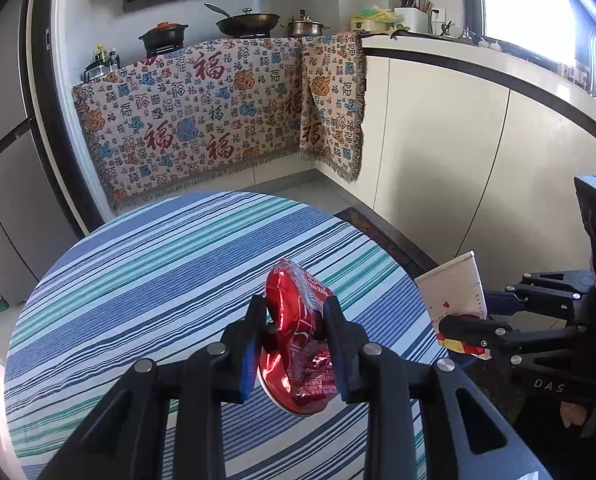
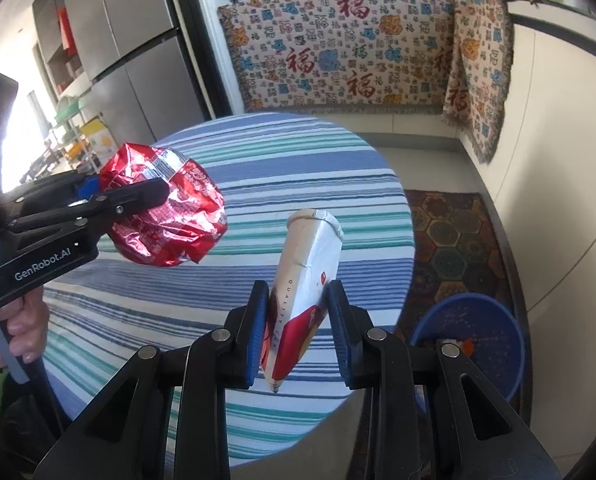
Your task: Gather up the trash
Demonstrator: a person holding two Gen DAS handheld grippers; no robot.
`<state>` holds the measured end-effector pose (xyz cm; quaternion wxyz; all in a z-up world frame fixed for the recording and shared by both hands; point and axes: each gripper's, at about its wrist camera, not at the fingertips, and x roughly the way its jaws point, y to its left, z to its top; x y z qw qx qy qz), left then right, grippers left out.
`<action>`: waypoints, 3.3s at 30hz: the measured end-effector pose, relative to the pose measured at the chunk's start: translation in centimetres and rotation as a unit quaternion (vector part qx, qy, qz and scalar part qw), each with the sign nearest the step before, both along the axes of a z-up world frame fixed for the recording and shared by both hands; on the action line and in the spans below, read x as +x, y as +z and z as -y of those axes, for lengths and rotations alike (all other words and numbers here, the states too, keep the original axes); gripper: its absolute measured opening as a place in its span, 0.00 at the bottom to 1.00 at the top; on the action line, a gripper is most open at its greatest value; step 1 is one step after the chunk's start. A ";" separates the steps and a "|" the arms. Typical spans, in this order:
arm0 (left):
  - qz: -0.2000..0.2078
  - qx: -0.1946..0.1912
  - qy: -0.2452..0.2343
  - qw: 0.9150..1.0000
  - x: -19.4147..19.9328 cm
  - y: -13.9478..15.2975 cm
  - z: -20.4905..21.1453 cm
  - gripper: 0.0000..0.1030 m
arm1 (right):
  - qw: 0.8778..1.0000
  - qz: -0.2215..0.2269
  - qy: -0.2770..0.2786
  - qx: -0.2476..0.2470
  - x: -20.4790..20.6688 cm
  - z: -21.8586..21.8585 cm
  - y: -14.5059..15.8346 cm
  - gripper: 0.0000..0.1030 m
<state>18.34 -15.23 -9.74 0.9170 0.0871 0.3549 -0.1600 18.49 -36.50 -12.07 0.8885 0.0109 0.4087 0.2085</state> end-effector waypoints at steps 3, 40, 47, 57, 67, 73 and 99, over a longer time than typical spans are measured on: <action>-0.008 -0.012 -0.023 1.000 0.2 -0.1 2.4 0.29 | 1.000 -0.003 -0.025 0.001 0.0 2.9 -0.1 0.29; -0.200 -0.050 -0.125 0.970 9.9 -17.7 27.8 0.39 | 0.975 -0.157 -0.156 0.009 7.4 27.3 -13.9 0.55; -0.205 -0.064 -0.121 0.969 10.7 -18.3 28.3 0.49 | 0.967 -0.148 -0.206 0.002 6.5 29.2 -13.0 0.68; -0.077 -0.028 -0.127 0.989 4.1 -11.0 27.2 0.76 | 0.947 -0.103 -0.300 0.046 3.1 32.0 -7.6 1.00; -0.109 -0.018 -0.116 0.987 -2.0 -8.3 23.1 0.94 | 0.946 -0.068 -0.317 -0.026 -5.9 27.2 -4.4 1.00; -0.077 -0.004 -0.100 0.992 -5.8 -6.6 20.9 0.94 | 0.941 -0.072 -0.330 -0.031 -11.9 26.0 -3.8 1.00; -0.093 0.018 -0.091 0.991 -11.3 -3.1 19.4 0.95 | 0.948 -0.049 -0.311 -0.051 -18.9 20.5 1.9 1.00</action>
